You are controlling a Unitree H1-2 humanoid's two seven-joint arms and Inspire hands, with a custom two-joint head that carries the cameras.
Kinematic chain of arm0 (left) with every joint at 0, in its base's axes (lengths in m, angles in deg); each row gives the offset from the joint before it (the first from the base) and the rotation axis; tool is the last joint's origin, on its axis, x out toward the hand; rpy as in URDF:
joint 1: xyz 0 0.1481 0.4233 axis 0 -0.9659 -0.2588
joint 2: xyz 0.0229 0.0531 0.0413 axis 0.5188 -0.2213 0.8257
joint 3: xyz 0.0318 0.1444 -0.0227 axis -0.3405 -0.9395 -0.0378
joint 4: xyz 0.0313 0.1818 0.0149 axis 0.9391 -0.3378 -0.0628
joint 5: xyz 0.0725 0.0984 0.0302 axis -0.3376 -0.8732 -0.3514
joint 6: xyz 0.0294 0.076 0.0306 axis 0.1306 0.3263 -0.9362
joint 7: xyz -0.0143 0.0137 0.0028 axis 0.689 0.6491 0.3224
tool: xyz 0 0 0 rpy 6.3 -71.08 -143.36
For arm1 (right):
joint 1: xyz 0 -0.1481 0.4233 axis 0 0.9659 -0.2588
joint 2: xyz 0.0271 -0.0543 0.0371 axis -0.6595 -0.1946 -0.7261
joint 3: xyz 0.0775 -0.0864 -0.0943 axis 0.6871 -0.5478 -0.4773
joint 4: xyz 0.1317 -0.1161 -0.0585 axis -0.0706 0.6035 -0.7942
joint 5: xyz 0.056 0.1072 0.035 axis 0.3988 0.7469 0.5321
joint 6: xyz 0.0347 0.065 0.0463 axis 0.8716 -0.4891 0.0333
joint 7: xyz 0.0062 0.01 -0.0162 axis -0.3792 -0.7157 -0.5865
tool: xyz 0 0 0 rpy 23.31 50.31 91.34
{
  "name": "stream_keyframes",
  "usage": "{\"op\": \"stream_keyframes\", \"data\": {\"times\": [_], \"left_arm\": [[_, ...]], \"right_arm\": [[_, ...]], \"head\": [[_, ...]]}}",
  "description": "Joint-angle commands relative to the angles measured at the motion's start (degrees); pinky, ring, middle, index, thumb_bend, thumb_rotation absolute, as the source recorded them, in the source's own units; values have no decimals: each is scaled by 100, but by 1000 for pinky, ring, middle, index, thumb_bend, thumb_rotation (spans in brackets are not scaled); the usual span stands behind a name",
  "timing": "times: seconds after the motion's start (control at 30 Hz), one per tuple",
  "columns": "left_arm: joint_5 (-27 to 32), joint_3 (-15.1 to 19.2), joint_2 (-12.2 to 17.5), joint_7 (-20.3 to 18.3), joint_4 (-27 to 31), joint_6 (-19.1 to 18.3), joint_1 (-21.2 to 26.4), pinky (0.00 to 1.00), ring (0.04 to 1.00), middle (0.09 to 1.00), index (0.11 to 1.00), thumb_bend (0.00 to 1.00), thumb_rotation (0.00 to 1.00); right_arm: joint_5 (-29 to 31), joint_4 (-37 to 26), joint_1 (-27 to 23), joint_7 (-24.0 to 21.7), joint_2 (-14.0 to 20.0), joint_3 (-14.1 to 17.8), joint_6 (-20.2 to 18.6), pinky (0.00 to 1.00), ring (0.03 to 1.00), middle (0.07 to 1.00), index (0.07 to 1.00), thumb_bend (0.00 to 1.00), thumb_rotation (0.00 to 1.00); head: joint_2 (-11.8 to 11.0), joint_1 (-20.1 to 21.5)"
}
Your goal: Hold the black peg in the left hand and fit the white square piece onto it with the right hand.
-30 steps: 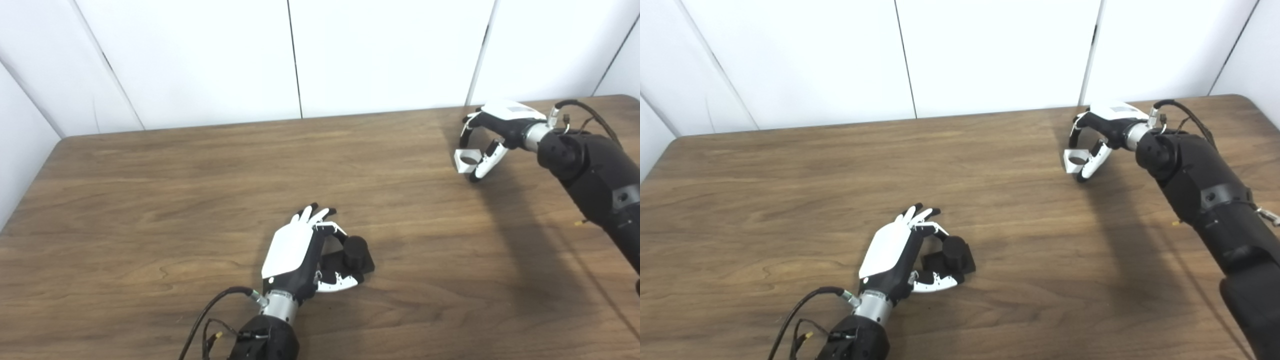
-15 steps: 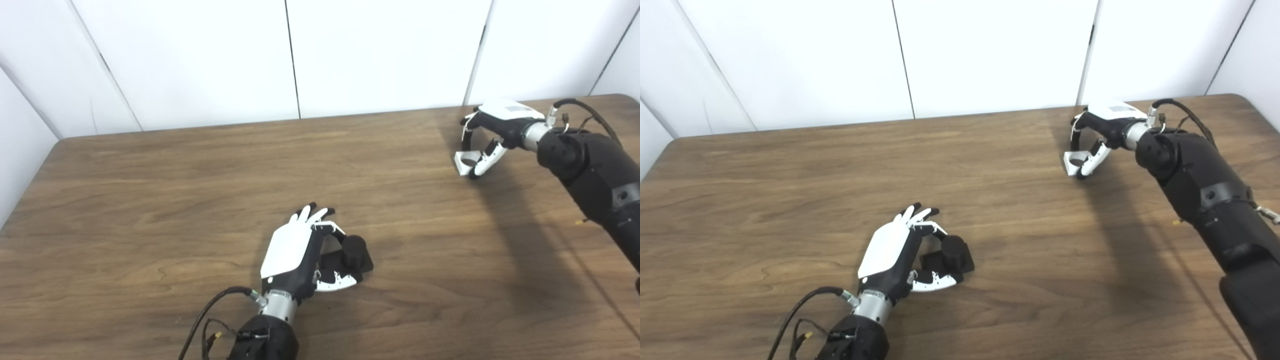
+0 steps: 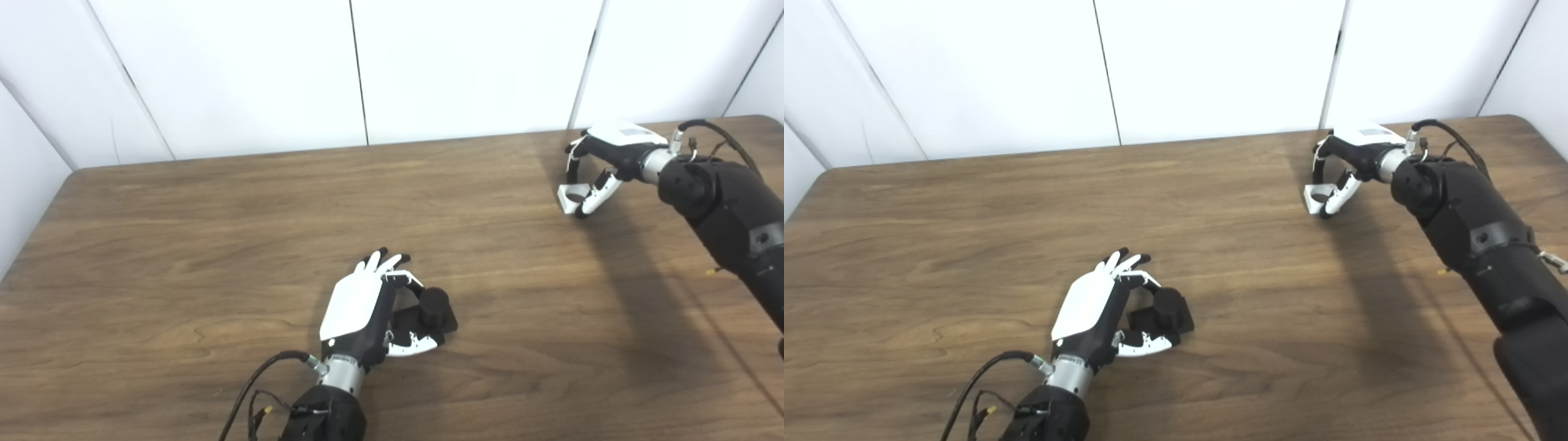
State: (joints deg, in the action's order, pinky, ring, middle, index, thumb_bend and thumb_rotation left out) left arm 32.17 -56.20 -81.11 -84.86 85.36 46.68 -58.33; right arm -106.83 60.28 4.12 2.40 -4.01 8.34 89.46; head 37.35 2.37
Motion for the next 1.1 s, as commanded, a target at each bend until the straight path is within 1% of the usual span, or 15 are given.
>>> {"op": "stream_keyframes", "data": {"times": [0.0,0.13,0.27,0.37,0.67,0.9,1.07], "left_arm": [[-90,64,73,13,-165,-36,82,1000,1000,909,490,519,69],[-85,66,96,35,-185,-12,90,1000,1000,907,490,519,70],[-86,73,102,17,-173,-30,89,1000,1000,908,490,519,70],[-94,74,117,-25,-160,-48,95,1000,1000,910,490,519,70],[-96,79,142,-26,-159,-37,74,1000,1000,908,490,520,68],[-137,62,131,-87,-120,-112,44,1000,1000,909,490,520,70],[-178,34,111,-162,-85,-178,33,1000,1000,910,491,519,70]], "right_arm": [[-34,-67,-242,84,139,39,11,985,1000,888,488,525,141],[-33,-219,-215,67,153,59,-7,995,1000,889,488,525,141],[-52,-698,-124,-49,182,120,-173,995,1000,890,489,525,141],[-12,-1229,-22,-256,199,189,-372,1000,1000,896,489,525,142],[169,-2962,338,-1023,238,402,-798,1000,1000,902,490,525,146],[133,-4273,553,-1633,226,466,-1177,1000,1000,901,490,525,143],[185,-5056,662,-2054,177,496,-1434,1000,1000,910,490,525,140]], "head": [[4,6],[10,3],[12,10],[19,1],[54,-11],[75,-3],[92,1]]}}
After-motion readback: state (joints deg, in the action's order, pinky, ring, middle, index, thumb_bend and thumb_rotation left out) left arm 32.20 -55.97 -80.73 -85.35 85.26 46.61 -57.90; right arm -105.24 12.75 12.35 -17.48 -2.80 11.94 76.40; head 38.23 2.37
